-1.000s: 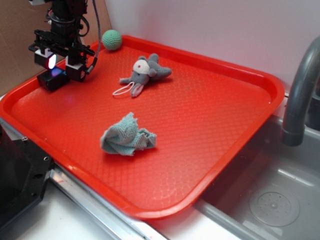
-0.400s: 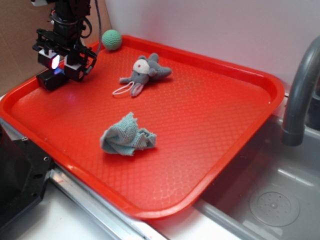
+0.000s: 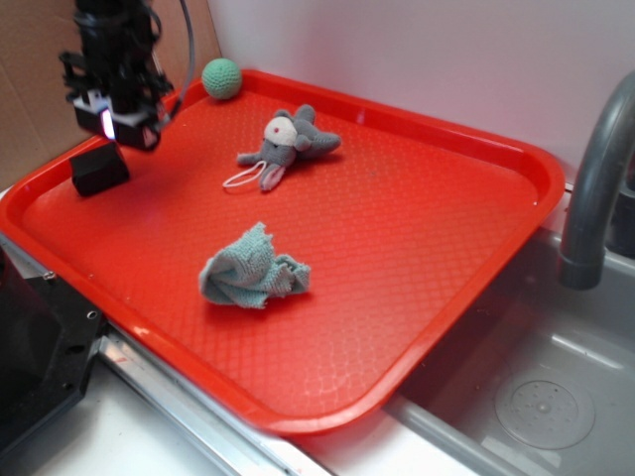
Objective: Grab the black box.
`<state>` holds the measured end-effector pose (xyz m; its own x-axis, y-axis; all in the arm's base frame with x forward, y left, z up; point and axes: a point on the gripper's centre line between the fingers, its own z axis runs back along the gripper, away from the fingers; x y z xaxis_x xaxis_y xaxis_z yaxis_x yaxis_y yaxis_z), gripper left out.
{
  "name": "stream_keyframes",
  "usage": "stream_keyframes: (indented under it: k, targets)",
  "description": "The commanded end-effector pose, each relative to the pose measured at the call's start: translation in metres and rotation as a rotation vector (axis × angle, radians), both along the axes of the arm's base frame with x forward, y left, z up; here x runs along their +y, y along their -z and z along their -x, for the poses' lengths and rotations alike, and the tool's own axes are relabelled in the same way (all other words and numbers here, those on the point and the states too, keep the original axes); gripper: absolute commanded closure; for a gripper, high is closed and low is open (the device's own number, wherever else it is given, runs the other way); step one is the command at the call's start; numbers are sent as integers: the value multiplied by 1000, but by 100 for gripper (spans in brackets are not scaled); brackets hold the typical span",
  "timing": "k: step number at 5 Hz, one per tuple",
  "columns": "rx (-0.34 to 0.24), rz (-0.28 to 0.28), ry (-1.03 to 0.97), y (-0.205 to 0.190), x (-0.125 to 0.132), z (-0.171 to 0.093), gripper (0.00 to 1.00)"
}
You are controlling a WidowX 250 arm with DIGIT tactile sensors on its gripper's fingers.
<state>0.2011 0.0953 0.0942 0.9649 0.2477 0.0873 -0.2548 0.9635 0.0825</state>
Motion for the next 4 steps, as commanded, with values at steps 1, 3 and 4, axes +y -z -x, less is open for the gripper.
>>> stream_keyframes:
  k: [1, 3, 4]
  targets:
    - [-149, 30, 157, -83, -45, 5, 100]
    - [-62, 34, 137, -53, -12, 37, 0]
    - [-33, 12, 58, -28, 19, 53, 0]
